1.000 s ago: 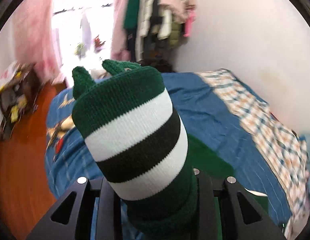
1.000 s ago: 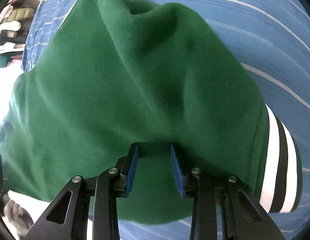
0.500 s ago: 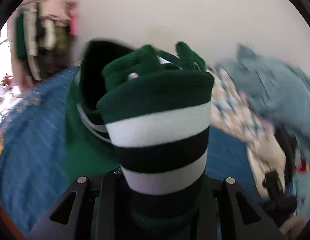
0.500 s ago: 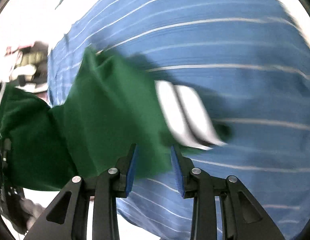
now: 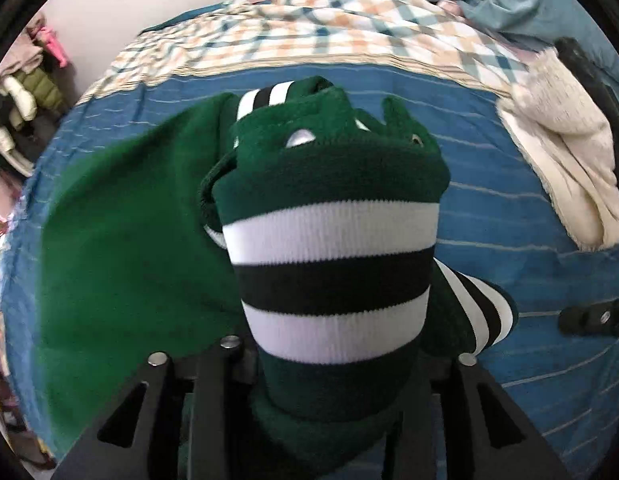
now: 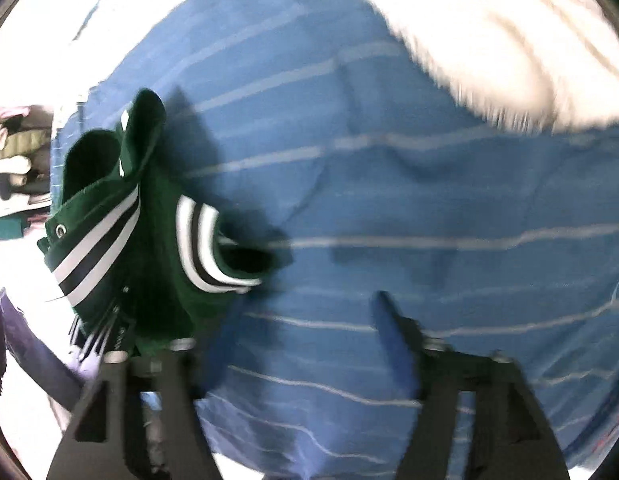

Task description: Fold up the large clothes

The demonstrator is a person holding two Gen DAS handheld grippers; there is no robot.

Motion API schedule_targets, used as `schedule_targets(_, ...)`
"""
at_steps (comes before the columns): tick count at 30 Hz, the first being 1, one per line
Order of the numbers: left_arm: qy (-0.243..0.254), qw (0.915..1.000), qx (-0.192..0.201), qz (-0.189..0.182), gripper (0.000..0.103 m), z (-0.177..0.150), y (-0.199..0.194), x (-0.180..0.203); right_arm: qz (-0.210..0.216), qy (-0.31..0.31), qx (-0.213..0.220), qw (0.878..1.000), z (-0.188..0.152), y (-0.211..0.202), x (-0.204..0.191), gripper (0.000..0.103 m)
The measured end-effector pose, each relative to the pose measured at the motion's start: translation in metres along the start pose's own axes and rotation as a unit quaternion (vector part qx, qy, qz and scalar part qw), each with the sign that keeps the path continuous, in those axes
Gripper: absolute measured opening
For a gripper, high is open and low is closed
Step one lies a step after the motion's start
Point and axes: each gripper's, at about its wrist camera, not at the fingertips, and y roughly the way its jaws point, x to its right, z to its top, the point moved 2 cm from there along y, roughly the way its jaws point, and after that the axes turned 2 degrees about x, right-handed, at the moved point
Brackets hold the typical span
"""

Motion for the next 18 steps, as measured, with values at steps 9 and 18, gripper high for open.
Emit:
schedule_targets(9, -0.059, 0.9980, 0.018, -0.015, 0.096, -0.001, -0.055, -0.035, 0.038, -0.100, 0.042, 0.993, 0.008, -0.067, -0.045, 0.085)
schedule_targets(18, -0.202, 0.9506, -0.053, 0.229, 0.096, -0.091, -0.061, -0.178, 0.139, -0.218, -0.033, 0.966, 0.003, -0.035, -0.165, 0.085)
